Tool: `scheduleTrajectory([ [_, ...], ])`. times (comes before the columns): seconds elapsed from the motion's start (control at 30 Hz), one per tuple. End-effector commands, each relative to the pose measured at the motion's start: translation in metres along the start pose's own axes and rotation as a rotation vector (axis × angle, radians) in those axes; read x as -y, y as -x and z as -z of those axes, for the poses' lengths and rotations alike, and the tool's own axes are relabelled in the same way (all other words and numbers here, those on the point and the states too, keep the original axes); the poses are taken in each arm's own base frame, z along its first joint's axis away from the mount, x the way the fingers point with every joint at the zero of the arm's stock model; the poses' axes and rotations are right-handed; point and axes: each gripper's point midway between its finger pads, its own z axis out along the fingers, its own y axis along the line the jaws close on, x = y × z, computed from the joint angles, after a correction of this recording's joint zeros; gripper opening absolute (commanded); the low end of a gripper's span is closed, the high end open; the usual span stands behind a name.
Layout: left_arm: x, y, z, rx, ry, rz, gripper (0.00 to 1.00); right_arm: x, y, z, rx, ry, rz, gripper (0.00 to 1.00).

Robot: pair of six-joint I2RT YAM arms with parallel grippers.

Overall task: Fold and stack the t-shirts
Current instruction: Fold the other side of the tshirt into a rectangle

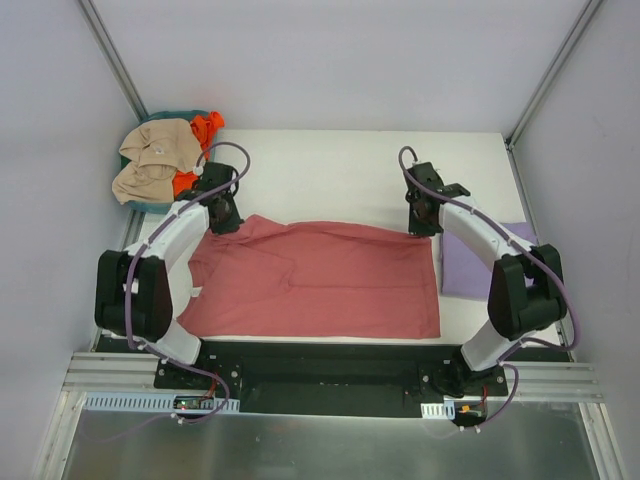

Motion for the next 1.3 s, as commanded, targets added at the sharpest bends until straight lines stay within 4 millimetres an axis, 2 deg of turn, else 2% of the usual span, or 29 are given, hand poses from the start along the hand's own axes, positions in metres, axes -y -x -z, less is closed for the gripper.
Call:
scheduleTrajectory([
  [0.0, -0.017, -0.025, 0.014, 0.026, 0.049, 0.052, 0.00, 0.006, -0.001, 0.022, 0.059, 0.012, -0.020, 0.01],
  [0.43, -0.039, -0.084, 0.057, 0.081, -0.008, 0.125, 0.00, 0.009, -0.025, 0.029, 0.044, 0.040, -0.014, 0.01],
  [0.87, -0.049, -0.110, 0.094, 0.094, -0.072, 0.176, 0.00, 0.010, -0.040, 0.038, 0.045, 0.080, -0.005, 0.01],
  [1.0, -0.056, -0.123, 0.096, 0.069, -0.056, 0.191, 0.00, 0.013, -0.044, 0.038, 0.041, 0.075, -0.002, 0.01],
  [1.27, -0.067, -0.158, 0.082, -0.029, -0.011, 0.221, 0.00, 0.011, -0.060, 0.028, -0.001, 0.081, 0.000, 0.01],
])
